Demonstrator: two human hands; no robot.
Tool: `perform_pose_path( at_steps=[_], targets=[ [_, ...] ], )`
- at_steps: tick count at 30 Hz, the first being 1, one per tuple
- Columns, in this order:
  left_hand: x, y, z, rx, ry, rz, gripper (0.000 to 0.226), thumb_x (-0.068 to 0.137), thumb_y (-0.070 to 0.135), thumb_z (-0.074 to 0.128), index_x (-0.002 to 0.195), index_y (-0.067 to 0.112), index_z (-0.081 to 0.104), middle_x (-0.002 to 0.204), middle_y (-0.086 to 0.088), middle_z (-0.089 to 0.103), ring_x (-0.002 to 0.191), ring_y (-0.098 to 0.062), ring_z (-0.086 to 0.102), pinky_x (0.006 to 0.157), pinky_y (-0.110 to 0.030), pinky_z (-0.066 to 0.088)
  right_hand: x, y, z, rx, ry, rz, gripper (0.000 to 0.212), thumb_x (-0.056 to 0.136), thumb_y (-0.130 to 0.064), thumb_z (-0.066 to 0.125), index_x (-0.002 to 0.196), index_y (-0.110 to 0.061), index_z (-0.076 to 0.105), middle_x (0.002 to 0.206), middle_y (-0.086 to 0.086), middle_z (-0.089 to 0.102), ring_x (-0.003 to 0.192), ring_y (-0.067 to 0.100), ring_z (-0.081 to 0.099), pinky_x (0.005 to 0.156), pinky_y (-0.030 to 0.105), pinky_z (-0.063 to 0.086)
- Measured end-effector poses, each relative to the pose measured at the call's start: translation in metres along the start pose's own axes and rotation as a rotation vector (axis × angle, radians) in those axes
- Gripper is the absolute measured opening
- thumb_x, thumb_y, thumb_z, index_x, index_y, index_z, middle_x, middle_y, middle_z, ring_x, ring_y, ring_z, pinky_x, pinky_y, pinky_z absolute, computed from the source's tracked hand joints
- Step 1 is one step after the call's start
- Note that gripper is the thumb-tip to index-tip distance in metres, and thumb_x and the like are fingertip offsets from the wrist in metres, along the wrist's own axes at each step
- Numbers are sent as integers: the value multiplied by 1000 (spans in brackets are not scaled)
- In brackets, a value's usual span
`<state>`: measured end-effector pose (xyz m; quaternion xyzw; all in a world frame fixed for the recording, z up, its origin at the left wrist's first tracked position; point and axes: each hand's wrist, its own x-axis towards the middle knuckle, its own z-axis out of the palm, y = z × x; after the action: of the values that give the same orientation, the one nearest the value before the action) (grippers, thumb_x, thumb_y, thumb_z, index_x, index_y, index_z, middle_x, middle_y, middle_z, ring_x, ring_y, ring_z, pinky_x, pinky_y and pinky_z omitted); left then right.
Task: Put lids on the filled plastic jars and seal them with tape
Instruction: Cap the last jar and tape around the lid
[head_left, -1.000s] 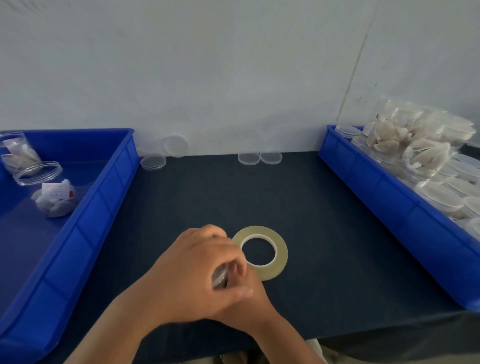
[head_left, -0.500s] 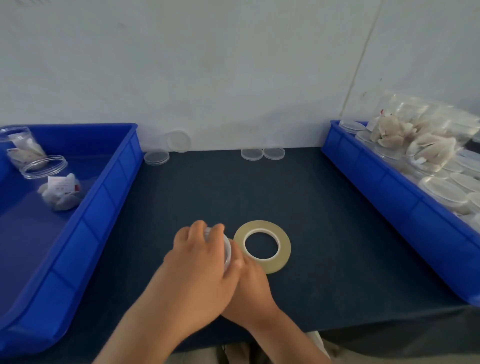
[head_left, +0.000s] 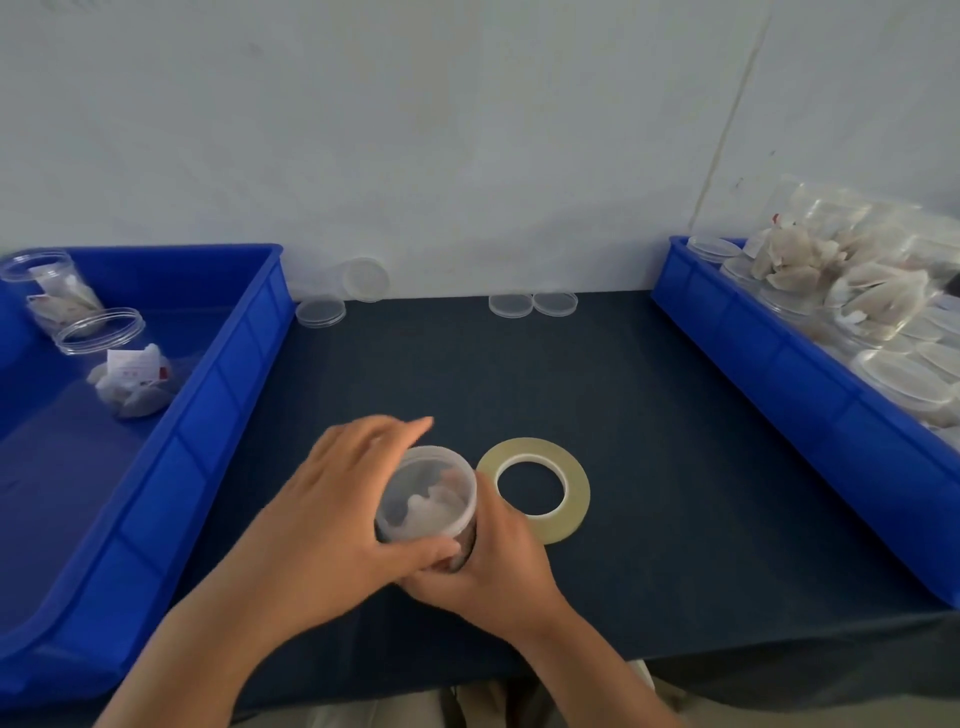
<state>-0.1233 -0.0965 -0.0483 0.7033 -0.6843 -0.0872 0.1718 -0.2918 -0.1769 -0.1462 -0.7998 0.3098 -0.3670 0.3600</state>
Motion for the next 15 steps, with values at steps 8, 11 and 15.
perform_pose_path(
  at_steps=[8, 11, 15],
  targets=[
    [9, 68, 42, 167, 228, -301, 105, 70, 101, 11, 150, 36, 33, 144, 11, 42, 130, -11, 45, 92, -28, 48, -2, -8, 2, -257, 7, -46, 43, 90, -55, 64, 126, -40, 48, 109, -19, 62, 86, 5, 63, 64, 24, 54],
    [18, 64, 48, 218, 339, -214, 62, 90, 77, 35, 123, 34, 65, 115, 11, 63, 98, -8, 60, 72, -22, 49, -3, -6, -3, -192, 1, -71, 44, 85, -50, 72, 121, -35, 53, 102, -15, 68, 84, 7, 66, 63, 26, 56],
    [16, 36, 52, 163, 352, 10, 45, 89, 59, 50, 112, 29, 74, 110, 9, 69, 95, -10, 67, 74, -22, 51, 0, -5, -4, -112, -11, -91, 62, 80, -53, 80, 130, -20, 63, 113, -12, 69, 92, 9, 69, 71, 31, 58]
  ],
)
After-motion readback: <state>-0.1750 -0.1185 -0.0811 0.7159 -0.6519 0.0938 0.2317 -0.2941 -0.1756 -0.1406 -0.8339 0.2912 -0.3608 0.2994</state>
